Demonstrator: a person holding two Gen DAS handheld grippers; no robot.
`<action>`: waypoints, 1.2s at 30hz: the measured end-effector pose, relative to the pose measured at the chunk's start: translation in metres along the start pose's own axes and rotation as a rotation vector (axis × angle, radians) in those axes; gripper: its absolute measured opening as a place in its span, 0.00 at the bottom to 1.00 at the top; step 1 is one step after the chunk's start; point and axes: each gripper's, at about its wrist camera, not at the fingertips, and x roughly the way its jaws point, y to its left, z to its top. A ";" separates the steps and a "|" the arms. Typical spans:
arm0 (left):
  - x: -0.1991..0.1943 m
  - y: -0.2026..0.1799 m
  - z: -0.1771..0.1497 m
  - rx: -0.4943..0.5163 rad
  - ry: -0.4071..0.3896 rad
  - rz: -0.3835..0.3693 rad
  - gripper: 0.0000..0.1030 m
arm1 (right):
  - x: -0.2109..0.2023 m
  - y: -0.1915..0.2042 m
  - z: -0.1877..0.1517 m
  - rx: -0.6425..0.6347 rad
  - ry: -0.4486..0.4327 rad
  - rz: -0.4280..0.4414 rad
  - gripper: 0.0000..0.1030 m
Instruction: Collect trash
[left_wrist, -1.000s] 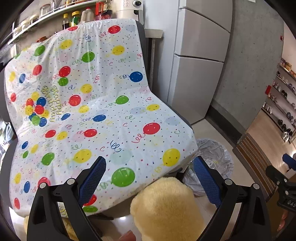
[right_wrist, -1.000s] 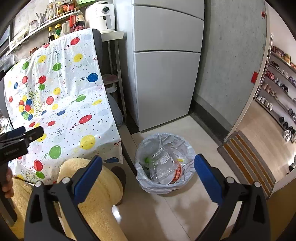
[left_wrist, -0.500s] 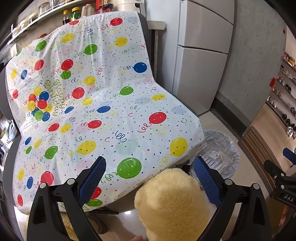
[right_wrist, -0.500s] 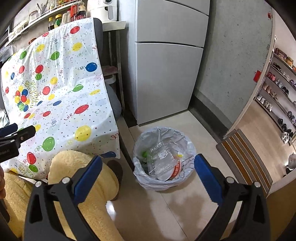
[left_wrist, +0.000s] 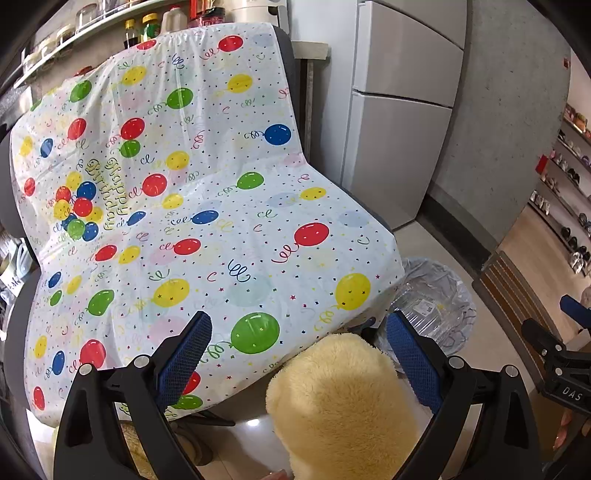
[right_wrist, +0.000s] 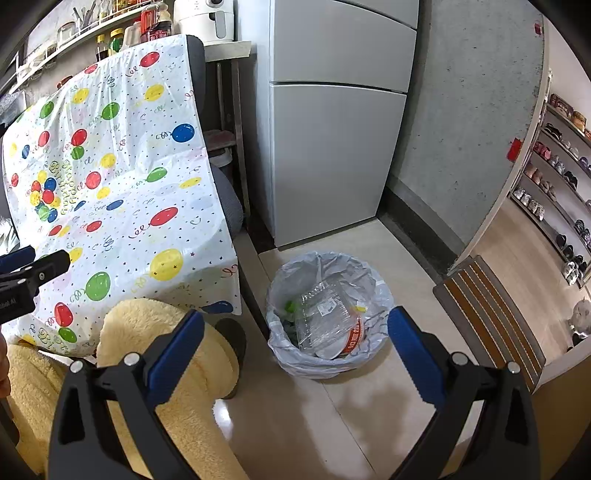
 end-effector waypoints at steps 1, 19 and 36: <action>0.000 0.000 0.000 0.002 -0.001 0.001 0.92 | 0.000 0.000 0.000 0.000 0.000 0.000 0.94; 0.000 0.000 0.000 -0.002 -0.001 0.004 0.92 | -0.001 0.002 0.000 0.000 0.001 -0.001 0.94; -0.001 0.001 0.001 -0.005 -0.002 0.005 0.92 | 0.000 0.003 0.000 0.001 0.003 -0.001 0.94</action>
